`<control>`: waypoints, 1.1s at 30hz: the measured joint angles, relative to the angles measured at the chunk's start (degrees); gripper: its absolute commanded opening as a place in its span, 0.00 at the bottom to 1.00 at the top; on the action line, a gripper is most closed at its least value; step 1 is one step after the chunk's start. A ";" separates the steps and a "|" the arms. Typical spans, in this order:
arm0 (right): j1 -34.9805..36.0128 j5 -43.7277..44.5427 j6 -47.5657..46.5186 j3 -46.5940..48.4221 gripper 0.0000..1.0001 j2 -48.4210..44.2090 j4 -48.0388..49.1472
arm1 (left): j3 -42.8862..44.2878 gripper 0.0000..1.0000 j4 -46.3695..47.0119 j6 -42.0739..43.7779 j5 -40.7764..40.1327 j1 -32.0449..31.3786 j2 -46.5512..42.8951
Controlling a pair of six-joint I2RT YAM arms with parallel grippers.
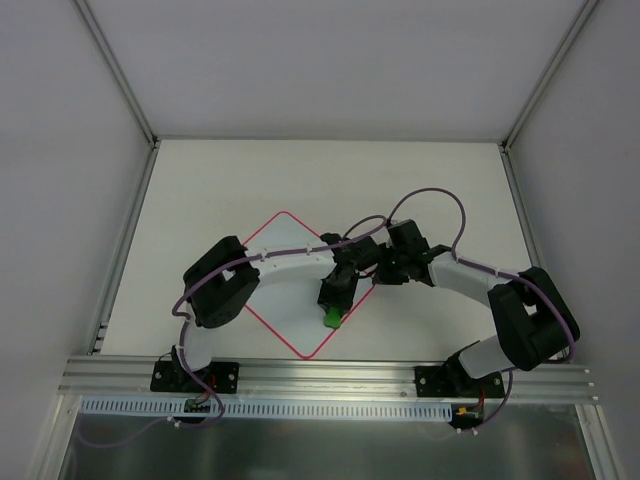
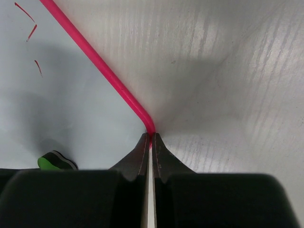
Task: Erase the whiteboard
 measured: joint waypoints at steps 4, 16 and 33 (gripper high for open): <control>0.00 0.00 0.00 -0.02 0.00 0.00 0.07 | 0.00 0.00 -0.50 0.48 0.52 4.48 -0.04; 0.00 -0.04 -0.02 0.02 0.00 0.09 0.11 | 12.85 0.00 -2.16 12.61 -7.45 24.57 7.78; -0.02 -0.02 -0.07 0.37 0.00 0.46 0.09 | 23.56 0.00 -2.73 21.90 -5.64 23.82 14.82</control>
